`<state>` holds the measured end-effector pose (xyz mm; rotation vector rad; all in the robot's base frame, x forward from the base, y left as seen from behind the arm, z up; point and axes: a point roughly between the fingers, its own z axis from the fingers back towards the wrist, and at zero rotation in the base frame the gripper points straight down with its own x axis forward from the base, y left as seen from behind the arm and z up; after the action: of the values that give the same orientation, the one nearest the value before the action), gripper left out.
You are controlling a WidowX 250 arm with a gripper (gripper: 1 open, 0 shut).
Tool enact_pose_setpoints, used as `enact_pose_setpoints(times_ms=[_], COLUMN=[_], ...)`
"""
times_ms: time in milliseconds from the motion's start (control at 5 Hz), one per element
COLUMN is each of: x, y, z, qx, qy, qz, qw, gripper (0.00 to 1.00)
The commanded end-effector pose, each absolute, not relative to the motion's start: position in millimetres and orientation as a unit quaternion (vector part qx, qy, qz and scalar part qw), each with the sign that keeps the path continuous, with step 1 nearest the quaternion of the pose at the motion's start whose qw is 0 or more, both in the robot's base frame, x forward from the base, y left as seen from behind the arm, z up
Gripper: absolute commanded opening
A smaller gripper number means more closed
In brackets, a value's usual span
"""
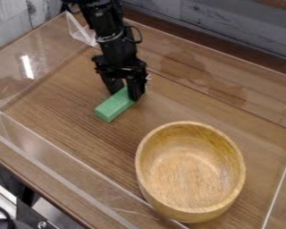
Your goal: Remove the green block from inside the brown bowl and put it on the table
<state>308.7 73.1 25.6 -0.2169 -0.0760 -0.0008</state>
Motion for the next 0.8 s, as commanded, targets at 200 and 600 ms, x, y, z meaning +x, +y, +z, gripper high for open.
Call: enact_pose_setpoints(times_ms=[200, 600], x=[319.1, 318.5], y=[71.3, 70.0], z=[42.0, 45.9], qx=[-0.106, -0.112], qy=[-0.049, -0.035], qz=[-0.002, 0.002], qw=[0.993, 0.993], gripper=[0.0, 0.0])
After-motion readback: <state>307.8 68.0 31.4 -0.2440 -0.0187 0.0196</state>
